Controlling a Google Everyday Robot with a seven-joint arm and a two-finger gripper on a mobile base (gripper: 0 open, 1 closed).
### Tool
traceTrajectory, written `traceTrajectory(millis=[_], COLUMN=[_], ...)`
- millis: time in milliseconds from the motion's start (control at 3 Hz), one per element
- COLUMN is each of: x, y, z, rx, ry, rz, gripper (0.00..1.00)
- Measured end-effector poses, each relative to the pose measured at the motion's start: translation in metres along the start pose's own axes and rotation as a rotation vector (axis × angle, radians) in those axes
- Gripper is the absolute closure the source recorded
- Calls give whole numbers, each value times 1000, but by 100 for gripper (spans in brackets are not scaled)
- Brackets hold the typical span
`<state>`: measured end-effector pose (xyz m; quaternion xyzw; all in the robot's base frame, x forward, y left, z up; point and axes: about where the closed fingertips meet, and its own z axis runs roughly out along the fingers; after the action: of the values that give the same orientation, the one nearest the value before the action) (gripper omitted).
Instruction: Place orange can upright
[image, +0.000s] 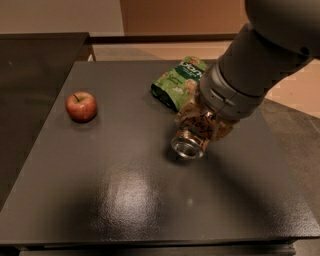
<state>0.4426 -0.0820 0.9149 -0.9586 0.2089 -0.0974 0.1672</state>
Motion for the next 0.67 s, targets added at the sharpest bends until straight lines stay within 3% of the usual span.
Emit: traceTrajectory(millis=[667], x=[1], y=[-2], z=[-2], rx=[-13], ry=[25], rz=[-17], gripper=[100])
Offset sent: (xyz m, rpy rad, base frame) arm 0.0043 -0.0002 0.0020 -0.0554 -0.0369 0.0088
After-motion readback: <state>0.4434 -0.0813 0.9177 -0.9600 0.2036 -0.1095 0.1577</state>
